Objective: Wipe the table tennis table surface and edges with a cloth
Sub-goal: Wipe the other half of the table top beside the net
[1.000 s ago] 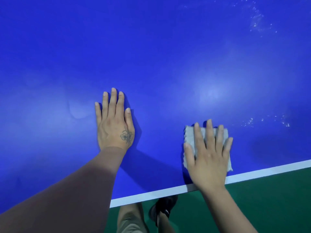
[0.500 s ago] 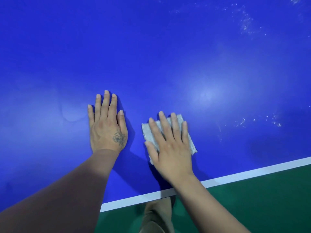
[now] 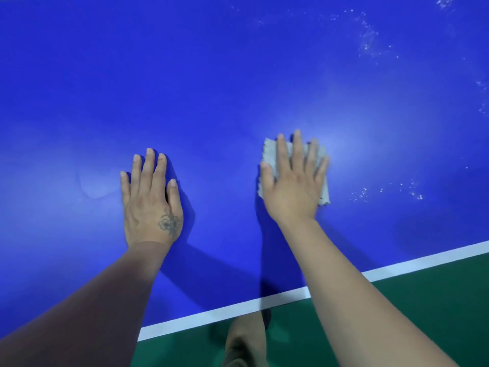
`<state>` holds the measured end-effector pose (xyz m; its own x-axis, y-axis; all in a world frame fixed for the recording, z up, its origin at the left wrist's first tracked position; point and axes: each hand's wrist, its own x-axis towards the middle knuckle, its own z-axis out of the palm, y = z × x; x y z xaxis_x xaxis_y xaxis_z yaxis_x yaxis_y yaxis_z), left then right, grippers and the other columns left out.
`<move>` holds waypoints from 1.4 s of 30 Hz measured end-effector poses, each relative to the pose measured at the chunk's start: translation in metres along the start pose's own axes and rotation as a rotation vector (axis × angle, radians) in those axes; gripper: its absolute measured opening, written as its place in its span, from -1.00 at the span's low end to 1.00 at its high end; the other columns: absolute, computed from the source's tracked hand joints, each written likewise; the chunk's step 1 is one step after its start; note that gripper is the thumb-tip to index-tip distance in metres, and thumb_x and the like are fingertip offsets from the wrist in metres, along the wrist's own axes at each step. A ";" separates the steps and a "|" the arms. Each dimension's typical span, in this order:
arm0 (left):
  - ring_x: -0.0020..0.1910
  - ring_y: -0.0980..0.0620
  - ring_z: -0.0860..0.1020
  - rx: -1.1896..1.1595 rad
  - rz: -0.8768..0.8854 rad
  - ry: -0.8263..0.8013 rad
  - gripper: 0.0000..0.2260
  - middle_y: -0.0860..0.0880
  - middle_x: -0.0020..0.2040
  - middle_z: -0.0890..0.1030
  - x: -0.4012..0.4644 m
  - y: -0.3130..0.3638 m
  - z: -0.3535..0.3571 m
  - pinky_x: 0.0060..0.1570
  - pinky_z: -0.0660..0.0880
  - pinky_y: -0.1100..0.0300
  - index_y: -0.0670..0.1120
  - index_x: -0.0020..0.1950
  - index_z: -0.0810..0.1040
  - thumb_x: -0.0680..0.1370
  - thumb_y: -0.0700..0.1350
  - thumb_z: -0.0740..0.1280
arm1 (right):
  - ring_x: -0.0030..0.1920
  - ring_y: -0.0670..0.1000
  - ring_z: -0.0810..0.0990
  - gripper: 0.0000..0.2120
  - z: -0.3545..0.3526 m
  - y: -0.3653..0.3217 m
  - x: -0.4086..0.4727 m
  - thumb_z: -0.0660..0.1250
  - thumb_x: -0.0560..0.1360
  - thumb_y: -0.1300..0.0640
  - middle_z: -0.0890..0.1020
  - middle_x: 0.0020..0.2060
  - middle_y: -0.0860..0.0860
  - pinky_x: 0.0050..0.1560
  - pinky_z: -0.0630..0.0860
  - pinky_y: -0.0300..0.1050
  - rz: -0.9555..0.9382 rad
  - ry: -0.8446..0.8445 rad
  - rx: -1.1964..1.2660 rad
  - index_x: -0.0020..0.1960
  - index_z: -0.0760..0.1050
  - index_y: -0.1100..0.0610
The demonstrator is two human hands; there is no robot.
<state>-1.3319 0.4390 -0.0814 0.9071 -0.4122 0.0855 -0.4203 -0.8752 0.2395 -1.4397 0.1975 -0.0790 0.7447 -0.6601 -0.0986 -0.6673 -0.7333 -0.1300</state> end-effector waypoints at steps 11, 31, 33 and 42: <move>0.71 -0.13 0.14 0.009 -0.050 0.009 -0.50 -0.07 0.70 0.28 -0.001 0.008 -0.003 0.66 0.10 -0.22 -0.11 0.66 0.32 0.74 0.02 0.05 | 0.72 0.13 -0.10 -0.40 -0.010 0.027 -0.062 -0.01 0.74 -0.27 0.01 0.73 -0.04 0.66 -0.04 0.31 -0.365 -0.087 0.007 0.72 0.08 -0.09; 0.74 -0.12 0.07 0.033 0.008 0.061 -0.42 -0.10 0.73 0.20 0.180 0.090 0.032 0.70 -0.03 -0.19 -0.13 0.70 0.25 0.77 0.18 0.00 | 0.71 0.20 -0.10 -0.39 -0.015 -0.018 0.040 0.02 0.73 -0.22 0.03 0.72 0.02 0.65 -0.07 0.32 -0.402 -0.096 0.043 0.72 0.11 -0.04; 0.74 -0.12 0.01 0.069 -0.020 0.025 -0.37 -0.08 0.75 0.14 0.190 0.092 0.036 0.70 -0.04 -0.21 -0.13 0.73 0.17 0.76 0.22 -0.05 | 0.72 0.17 -0.07 -0.42 -0.015 -0.003 0.026 0.04 0.73 -0.22 0.07 0.72 -0.01 0.66 -0.04 0.31 -0.492 -0.121 0.059 0.70 0.17 -0.06; 0.75 -0.12 -0.01 0.081 -0.030 -0.016 -0.41 -0.07 0.76 0.10 0.192 0.090 0.037 0.70 -0.03 -0.21 -0.15 0.74 0.12 0.76 0.12 -0.01 | 0.72 0.13 -0.08 -0.40 -0.028 0.068 0.056 0.06 0.72 -0.26 0.02 0.73 -0.01 0.66 0.00 0.31 -0.366 -0.103 -0.013 0.71 0.15 -0.08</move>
<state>-1.1968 0.2718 -0.0796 0.9192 -0.3887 0.0636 -0.3938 -0.9046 0.1631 -1.4438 0.1062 -0.0656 0.9309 -0.3345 -0.1464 -0.3562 -0.9201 -0.1627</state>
